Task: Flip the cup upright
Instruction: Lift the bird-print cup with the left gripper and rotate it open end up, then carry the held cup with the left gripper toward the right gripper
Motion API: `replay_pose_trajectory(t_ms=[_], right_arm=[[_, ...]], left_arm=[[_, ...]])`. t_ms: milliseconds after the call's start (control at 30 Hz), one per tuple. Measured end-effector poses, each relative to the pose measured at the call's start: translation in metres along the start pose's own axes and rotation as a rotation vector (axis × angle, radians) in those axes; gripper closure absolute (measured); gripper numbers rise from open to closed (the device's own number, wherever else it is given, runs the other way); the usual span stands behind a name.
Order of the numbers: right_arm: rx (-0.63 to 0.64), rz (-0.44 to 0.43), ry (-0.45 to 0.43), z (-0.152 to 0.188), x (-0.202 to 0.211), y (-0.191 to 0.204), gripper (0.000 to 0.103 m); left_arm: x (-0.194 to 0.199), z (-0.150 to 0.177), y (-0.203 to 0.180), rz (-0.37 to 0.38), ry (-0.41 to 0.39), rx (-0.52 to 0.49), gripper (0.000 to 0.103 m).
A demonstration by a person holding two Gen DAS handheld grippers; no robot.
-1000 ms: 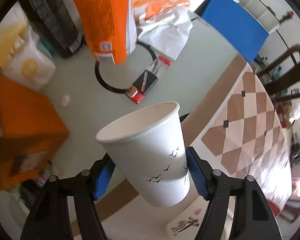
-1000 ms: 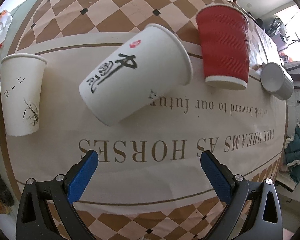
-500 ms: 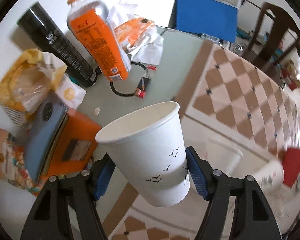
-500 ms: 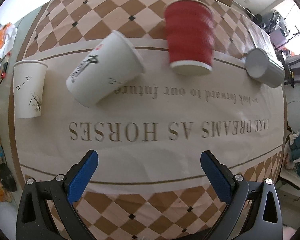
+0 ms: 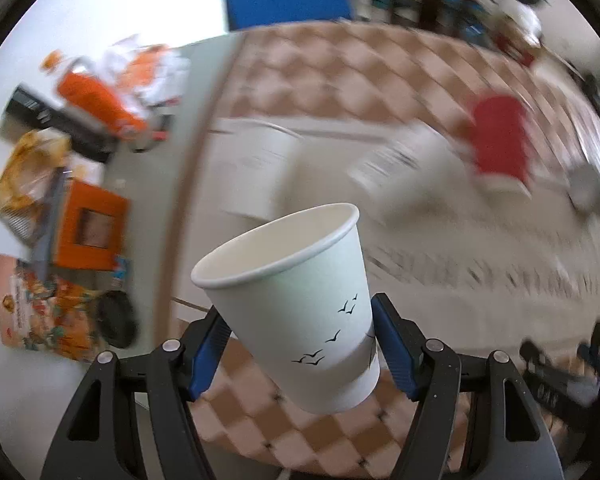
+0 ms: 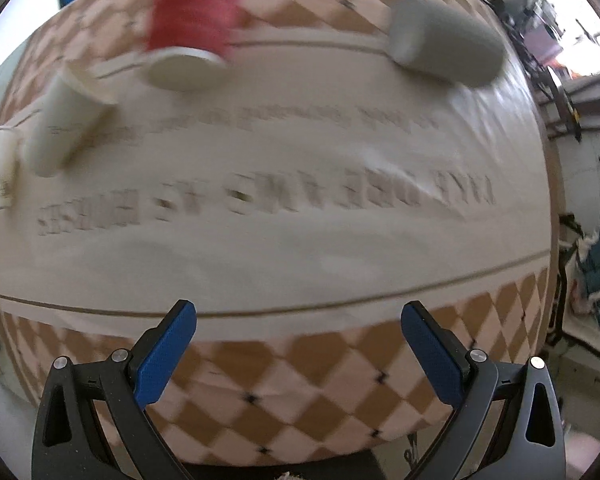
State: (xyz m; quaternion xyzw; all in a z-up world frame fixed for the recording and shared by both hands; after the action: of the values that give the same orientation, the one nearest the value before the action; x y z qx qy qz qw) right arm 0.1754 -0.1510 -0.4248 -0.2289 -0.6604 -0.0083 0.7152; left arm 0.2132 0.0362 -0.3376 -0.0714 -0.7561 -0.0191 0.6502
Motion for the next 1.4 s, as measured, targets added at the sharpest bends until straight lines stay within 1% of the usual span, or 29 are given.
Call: replay_pose_trajectory(t_ms=[167,300,433,567,700,733,867,900,933,967,1000,1200,1300,1400], right_arm=[[-0.090,0.036,0.055,0.019,-0.039,-0.065,0.000],[-0.170,0.054,0.103,0.030,-0.066,-0.112,0.000],[-0.217,0.067,0.126,0.036,-0.081,-0.145,0.000],[-0.241,0.072,0.140,0.036,-0.090,-0.164,0.000],[-0.251,0.070,0.142,0.035,-0.099,-0.178,0.000],[-0.250,0.068,0.141,0.034,-0.100,-0.180,0.000],[-0.239,0.065,0.133,0.031,-0.109,-0.189,0.000],[-0.236,0.064,0.131,0.029,-0.109,-0.190,0.000],[-0.235,0.063,0.130,0.027,-0.110,-0.191,0.000],[-0.233,0.061,0.130,0.026,-0.111,-0.191,0.000],[-0.231,0.061,0.131,0.022,-0.112,-0.189,0.000],[-0.216,0.057,0.131,0.016,-0.117,-0.190,0.000],[-0.214,0.056,0.128,0.015,-0.117,-0.190,0.000],[-0.214,0.053,0.125,0.013,-0.116,-0.193,0.000]], left_arm=[[-0.031,0.034,-0.078,0.076,0.102,-0.110,0.036],[-0.058,0.054,-0.129,0.105,0.168,-0.192,0.036],[-0.077,0.063,-0.160,0.116,0.207,-0.236,0.036],[-0.089,0.061,-0.179,0.112,0.222,-0.257,0.036],[-0.097,0.057,-0.195,0.078,0.219,-0.293,0.034],[-0.096,0.056,-0.205,0.076,0.221,-0.294,0.033],[-0.106,0.047,-0.210,0.080,0.239,-0.265,0.033],[-0.109,0.045,-0.211,0.070,0.241,-0.265,0.031],[-0.110,0.043,-0.210,0.060,0.241,-0.267,0.027],[-0.112,0.042,-0.210,0.054,0.239,-0.265,0.017],[-0.113,0.040,-0.210,0.054,0.235,-0.263,0.012],[-0.111,0.032,-0.213,0.053,0.214,-0.245,0.010],[-0.102,0.030,-0.200,0.072,0.211,-0.222,0.010],[-0.090,0.023,-0.191,0.095,0.191,-0.189,0.010]])
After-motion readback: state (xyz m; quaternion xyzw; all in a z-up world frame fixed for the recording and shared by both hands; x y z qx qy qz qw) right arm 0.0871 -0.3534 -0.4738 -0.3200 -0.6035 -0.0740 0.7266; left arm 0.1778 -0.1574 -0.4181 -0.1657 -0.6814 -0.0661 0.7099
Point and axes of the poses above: each gripper's, at about its wrist camera, not at the fingertips, and x roughly against the way its jaws point, y to its left, z to its underside, the point moved 5 cm from there along -x, roughly the way its jaws point, and after that the axes turned 11 degrees about z, right-handed, at the moved point
